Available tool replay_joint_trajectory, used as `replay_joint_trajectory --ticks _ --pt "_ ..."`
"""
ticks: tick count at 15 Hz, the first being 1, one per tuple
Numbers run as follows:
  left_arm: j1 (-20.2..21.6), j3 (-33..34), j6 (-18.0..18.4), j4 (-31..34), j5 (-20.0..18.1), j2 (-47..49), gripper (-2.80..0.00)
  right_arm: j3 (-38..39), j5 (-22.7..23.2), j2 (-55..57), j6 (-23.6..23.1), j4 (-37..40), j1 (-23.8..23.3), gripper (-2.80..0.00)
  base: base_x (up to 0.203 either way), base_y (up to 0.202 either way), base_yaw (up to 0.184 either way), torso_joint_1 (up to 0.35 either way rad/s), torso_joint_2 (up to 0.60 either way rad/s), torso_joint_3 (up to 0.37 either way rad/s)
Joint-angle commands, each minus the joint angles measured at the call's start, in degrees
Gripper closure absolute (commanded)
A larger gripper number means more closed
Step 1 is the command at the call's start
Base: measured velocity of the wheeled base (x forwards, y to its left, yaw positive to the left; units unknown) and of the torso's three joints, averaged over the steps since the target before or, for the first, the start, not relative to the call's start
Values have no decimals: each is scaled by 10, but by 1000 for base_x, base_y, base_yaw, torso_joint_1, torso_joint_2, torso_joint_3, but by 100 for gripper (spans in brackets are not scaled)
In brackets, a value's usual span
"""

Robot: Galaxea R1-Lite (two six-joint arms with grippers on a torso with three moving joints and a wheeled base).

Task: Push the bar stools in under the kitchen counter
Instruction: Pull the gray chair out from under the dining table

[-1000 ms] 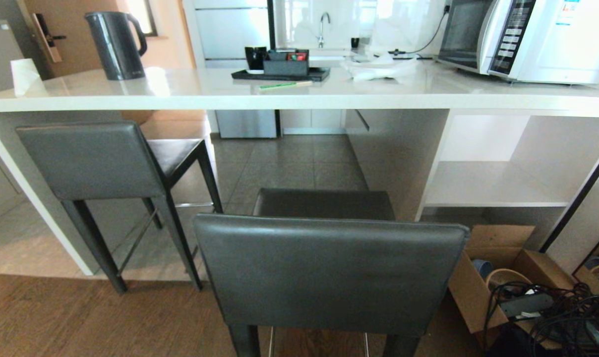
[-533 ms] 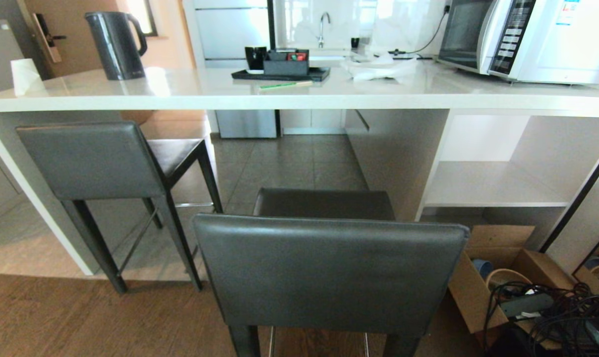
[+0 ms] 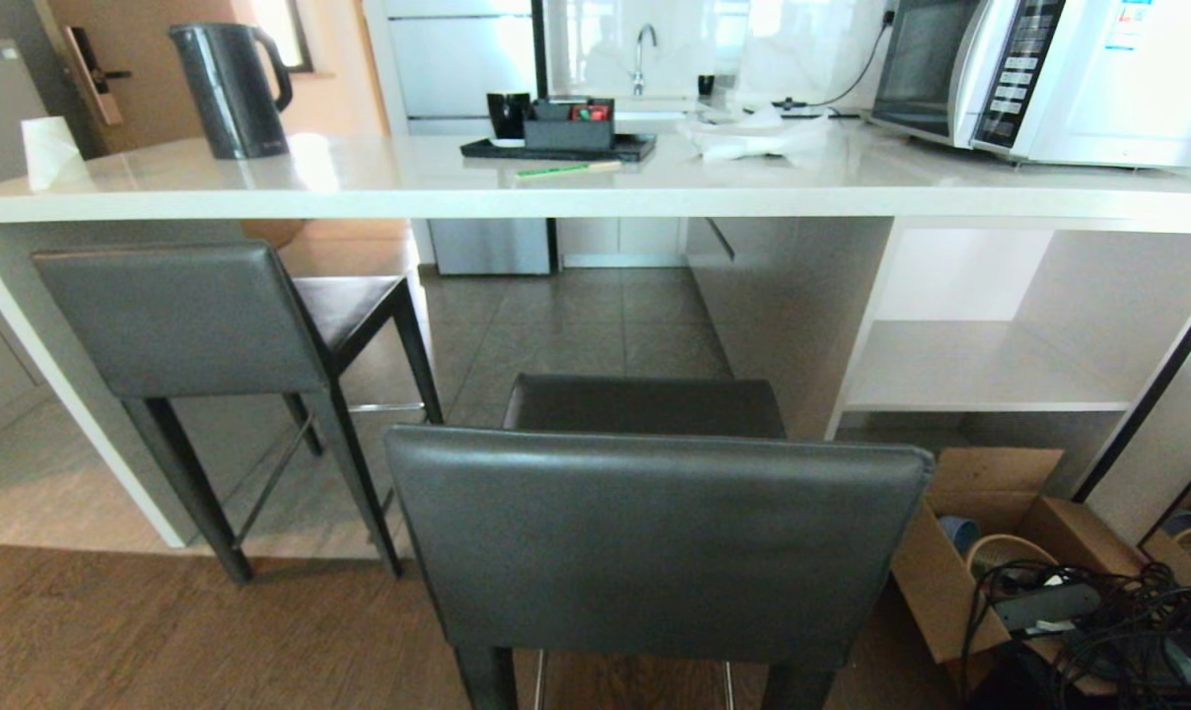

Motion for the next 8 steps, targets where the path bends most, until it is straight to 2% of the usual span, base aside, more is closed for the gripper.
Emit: replay_joint_trajectory --ticks 1,2,8 --pt "0 0 -1 0 0 0 -280 0 0 0 0 0 0 0 0 0 0 0 0 0" --pt "0 0 -1 0 0 0 0 0 0 1 0 0 0 0 0 0 0 0 0 0" --pt "1 0 0 1 0 0 0 0 0 1 0 0 0 0 0 0 0 0 0 0"
